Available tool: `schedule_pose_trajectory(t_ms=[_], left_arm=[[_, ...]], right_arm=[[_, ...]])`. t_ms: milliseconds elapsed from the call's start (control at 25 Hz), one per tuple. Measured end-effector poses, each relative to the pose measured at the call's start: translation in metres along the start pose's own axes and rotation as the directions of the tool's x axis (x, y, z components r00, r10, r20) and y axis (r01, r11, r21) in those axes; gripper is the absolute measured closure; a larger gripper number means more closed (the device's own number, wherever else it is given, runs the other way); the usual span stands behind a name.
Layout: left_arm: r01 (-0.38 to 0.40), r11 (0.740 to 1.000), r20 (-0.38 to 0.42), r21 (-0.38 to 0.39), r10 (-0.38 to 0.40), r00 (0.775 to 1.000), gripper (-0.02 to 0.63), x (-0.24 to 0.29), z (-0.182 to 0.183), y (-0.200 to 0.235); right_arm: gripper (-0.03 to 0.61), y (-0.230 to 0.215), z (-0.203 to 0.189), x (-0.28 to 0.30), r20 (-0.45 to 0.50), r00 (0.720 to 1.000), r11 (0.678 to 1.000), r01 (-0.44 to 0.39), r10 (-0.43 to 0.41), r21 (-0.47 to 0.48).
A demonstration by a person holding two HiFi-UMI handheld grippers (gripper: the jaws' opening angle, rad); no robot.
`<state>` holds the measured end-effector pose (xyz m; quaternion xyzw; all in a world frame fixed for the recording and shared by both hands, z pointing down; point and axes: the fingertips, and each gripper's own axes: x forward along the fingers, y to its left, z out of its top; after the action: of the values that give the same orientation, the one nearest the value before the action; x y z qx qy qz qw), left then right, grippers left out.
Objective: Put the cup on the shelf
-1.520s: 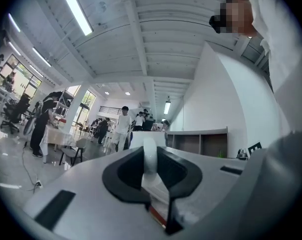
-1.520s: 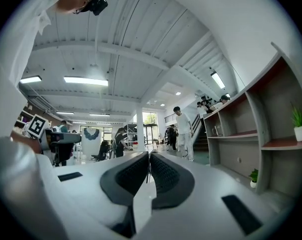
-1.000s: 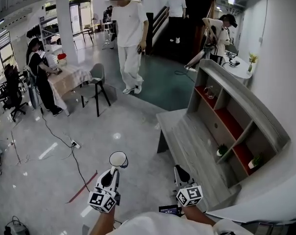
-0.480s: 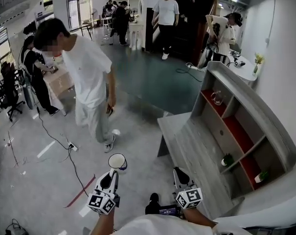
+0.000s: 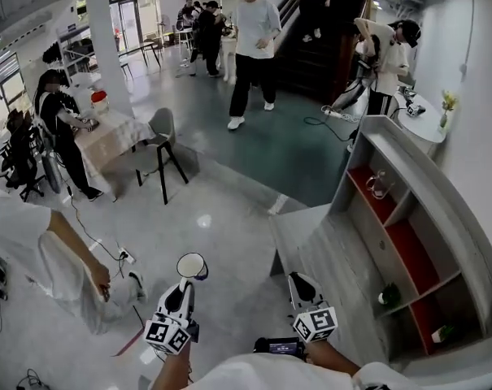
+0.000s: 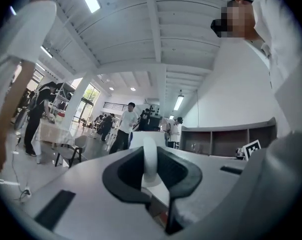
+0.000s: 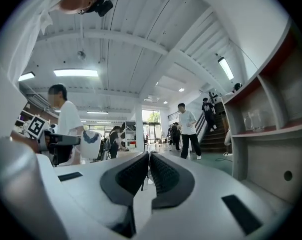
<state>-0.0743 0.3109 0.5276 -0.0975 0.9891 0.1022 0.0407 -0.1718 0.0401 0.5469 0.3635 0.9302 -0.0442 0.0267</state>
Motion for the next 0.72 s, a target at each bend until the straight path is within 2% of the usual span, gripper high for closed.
schedule_pose_trajectory(t_ms=[200,400,720], left_arm=[[-0.012,1.000,0.015,-0.008,0.012,1.000,0.554,0.053,0.005,0.008],[0.001,1.000,0.019,-0.002,-0.001,1.000,0.554,0.104,0.010,0.018],[0.065,0.998,0.010,0.007,-0.066,0.998,0.554,0.173,-0.003,0.036]], right_arm=[[0.538,-0.033,0.006,0.035,0.007,1.000,1.000,-0.028,0.028,-0.002],[0.538,-0.066,0.005,0.067,0.007,1.000,1.000,-0.018,0.018,0.015],[0.538,-0.100,-0.003,0.099,0.011,1.000,1.000,-0.013,0.013,-0.004]])
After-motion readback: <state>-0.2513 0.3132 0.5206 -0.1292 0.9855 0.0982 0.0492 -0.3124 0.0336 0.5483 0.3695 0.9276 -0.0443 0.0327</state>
